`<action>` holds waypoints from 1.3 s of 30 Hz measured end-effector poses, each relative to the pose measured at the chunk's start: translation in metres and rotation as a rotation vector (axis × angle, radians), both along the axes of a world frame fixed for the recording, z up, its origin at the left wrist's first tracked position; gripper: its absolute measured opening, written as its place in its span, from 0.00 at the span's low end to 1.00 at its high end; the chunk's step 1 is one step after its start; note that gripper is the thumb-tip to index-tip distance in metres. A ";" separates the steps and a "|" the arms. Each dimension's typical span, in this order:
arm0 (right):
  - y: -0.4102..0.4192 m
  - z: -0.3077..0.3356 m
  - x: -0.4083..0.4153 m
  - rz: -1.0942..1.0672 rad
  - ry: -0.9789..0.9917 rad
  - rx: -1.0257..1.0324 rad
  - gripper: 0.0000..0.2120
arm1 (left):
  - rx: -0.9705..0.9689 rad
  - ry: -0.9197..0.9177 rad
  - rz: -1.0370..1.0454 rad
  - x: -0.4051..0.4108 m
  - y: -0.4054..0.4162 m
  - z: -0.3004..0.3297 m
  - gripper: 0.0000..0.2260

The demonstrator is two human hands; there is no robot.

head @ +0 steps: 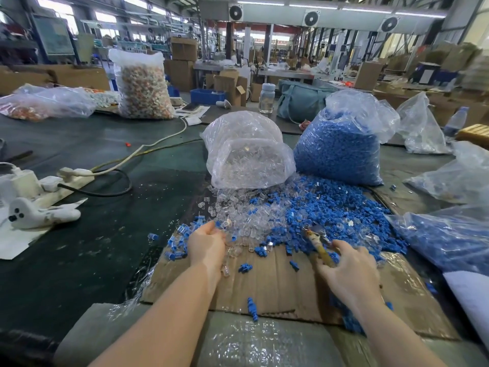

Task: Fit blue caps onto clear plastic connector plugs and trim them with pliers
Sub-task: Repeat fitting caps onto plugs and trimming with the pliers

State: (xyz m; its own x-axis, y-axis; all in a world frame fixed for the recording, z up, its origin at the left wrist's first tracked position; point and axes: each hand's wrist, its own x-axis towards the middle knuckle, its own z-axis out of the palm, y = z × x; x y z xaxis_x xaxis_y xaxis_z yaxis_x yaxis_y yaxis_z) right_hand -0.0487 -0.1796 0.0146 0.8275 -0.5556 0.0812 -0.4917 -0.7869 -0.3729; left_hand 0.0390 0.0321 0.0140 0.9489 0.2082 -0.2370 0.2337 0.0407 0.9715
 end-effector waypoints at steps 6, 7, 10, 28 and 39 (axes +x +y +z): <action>-0.015 -0.012 0.001 -0.005 0.053 -0.184 0.31 | 0.376 -0.200 -0.105 -0.015 -0.009 -0.013 0.17; -0.015 -0.013 0.002 0.009 0.057 -0.204 0.31 | 0.436 -0.247 -0.112 -0.019 -0.012 -0.014 0.16; -0.016 -0.015 0.002 0.033 0.070 -0.247 0.31 | 0.547 -0.416 -0.172 -0.033 -0.020 -0.020 0.13; 0.033 -0.021 0.042 0.241 -0.052 -0.285 0.15 | 0.709 -0.626 -0.285 -0.049 -0.028 -0.041 0.07; 0.031 -0.024 0.046 0.187 -0.067 -0.221 0.05 | 0.713 -0.632 -0.337 -0.047 -0.027 -0.046 0.06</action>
